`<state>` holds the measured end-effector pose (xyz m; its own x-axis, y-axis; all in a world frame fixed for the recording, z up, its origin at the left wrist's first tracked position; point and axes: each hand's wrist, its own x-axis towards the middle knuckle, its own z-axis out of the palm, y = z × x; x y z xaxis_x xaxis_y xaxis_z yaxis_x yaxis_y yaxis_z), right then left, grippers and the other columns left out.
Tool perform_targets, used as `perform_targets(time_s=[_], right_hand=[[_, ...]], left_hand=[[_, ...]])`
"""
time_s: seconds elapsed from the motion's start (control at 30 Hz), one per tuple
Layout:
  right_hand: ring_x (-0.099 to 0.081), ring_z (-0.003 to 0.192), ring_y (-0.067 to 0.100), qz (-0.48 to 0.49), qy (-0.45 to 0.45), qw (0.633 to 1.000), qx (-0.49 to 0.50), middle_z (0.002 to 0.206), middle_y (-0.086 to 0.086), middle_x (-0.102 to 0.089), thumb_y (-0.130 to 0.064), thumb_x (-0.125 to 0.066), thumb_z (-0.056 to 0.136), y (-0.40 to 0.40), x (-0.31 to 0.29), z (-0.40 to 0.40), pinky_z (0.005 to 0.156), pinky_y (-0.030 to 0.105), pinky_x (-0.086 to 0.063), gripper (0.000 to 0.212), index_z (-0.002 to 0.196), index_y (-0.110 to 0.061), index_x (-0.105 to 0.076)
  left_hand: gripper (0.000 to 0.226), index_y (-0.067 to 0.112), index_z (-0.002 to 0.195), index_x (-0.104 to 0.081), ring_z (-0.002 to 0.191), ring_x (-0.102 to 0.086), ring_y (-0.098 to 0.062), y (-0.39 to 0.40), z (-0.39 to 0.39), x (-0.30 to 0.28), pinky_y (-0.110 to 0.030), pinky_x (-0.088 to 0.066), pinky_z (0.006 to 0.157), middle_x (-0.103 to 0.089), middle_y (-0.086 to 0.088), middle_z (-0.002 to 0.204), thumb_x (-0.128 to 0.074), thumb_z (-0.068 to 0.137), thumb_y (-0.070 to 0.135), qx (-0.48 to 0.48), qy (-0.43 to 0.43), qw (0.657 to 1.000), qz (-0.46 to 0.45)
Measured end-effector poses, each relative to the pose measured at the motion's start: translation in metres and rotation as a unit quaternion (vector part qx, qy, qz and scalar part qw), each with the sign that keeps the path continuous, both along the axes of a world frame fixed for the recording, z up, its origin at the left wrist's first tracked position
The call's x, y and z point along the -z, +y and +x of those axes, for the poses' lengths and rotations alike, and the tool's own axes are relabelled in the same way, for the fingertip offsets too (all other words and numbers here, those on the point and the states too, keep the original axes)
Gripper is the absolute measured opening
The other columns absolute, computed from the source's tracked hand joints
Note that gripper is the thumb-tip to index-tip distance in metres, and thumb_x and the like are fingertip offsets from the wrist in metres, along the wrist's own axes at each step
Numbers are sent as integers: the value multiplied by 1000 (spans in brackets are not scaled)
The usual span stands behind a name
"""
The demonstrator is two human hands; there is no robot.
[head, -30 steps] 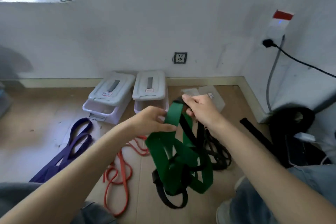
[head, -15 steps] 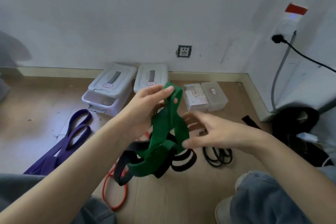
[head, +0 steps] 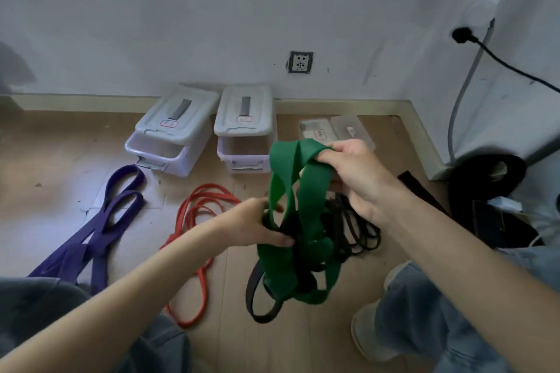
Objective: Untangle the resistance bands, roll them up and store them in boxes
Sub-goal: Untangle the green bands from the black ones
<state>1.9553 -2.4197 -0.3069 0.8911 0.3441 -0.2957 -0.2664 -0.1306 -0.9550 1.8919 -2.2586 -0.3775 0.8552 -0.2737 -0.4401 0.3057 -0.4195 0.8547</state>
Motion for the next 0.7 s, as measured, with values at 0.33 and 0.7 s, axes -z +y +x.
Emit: perform_targets(time_s=[0.33, 0.7], right_hand=[[-62, 76, 10, -144, -76, 986, -28, 89, 0, -65, -11, -64, 85, -33, -4, 29, 66, 22, -50, 15, 98, -16, -58], [-14, 143, 11, -236, -149, 918, -282, 158, -9, -5, -49, -80, 64, -16, 55, -31, 115, 39, -25, 124, 148, -32, 9]], left_hand=[[57, 11, 100, -63, 76, -69, -26, 7, 11, -26, -37, -56, 68, -71, -8, 80, -50, 75, 60, -214, 79, 955, -190], [25, 1, 113, -47, 72, -71, -26, 3, 11, -96, -30, -59, 62, -65, -18, 84, -44, 96, 20, -290, 105, 815, -491]])
